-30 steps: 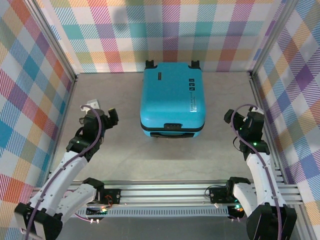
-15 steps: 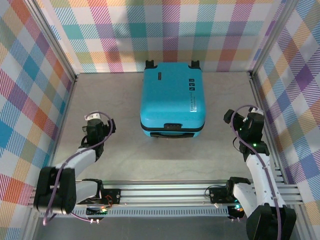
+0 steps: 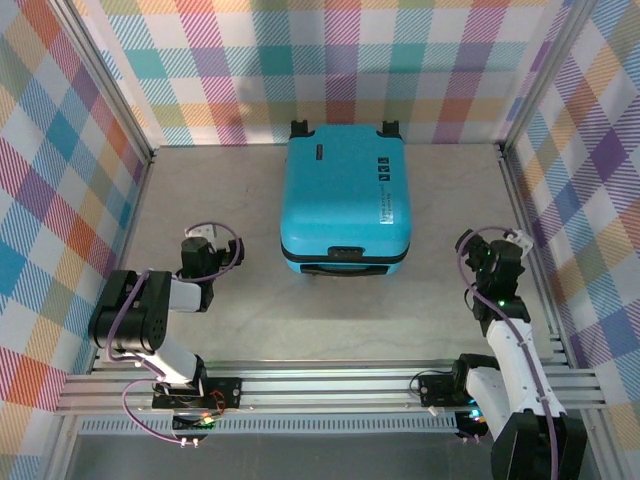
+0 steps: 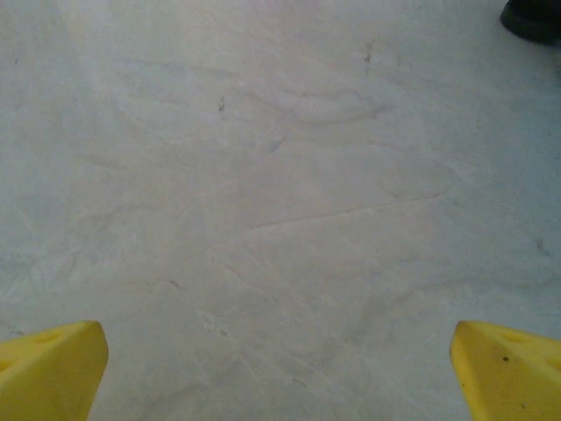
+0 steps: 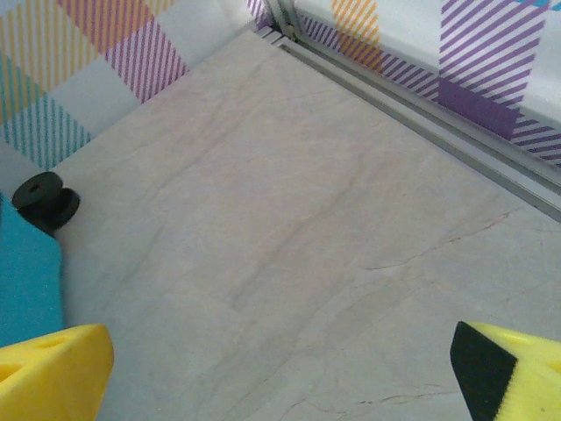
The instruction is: Pack the luggage
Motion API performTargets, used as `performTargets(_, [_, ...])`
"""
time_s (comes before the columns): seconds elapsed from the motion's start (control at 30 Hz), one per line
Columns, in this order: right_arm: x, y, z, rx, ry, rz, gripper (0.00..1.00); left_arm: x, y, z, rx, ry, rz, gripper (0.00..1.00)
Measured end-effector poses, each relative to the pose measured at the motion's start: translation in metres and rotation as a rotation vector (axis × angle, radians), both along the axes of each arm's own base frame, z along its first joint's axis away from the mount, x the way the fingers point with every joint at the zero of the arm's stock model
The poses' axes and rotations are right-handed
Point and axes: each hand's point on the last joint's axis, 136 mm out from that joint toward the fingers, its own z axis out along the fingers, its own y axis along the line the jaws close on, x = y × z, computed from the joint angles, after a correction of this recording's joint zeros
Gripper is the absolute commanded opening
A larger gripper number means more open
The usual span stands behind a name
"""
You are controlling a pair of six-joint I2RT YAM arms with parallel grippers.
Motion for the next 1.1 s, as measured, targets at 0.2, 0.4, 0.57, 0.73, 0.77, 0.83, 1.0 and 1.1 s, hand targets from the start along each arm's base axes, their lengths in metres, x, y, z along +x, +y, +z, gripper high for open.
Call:
performTargets(0.2, [0.009, 0.002, -0.022, -0.081, -0.042, 0.05, 0.99, 0.003, -0.004, 0.003, 0.016, -0.008, -0.02, 1.0])
performTargets(0.4, [0.04, 0.04, -0.052, -0.204, 0.058, 0.273, 0.99, 0.006, -0.006, 0.007, 0.026, -0.02, -0.028, 1.0])
performTargets(0.57, [0.065, 0.076, -0.05, -0.303, 0.019, 0.419, 0.99, 0.006, -0.006, 0.007, 0.031, -0.02, -0.031, 1.0])
performTargets(0.73, [0.09, 0.076, -0.077, -0.319, 0.079, 0.445, 0.99, 0.006, -0.007, 0.007, 0.036, -0.02, -0.035, 1.0])
performTargets(0.77, [0.092, 0.076, -0.083, -0.309, 0.09, 0.454, 0.99, 0.006, -0.007, 0.007, 0.036, -0.02, -0.036, 1.0])
performTargets(0.83, [0.094, 0.07, -0.084, -0.306, 0.079, 0.443, 0.99, 0.006, -0.007, 0.007, 0.036, -0.02, -0.036, 1.0])
performTargets(1.0, [0.097, 0.066, -0.078, -0.308, 0.045, 0.432, 0.99, 0.006, -0.008, 0.007, 0.037, -0.02, -0.038, 1.0])
performTargets(1.1, [0.098, 0.067, -0.075, -0.308, 0.03, 0.436, 0.99, 0.006, -0.008, 0.007, 0.037, -0.02, -0.038, 1.0])
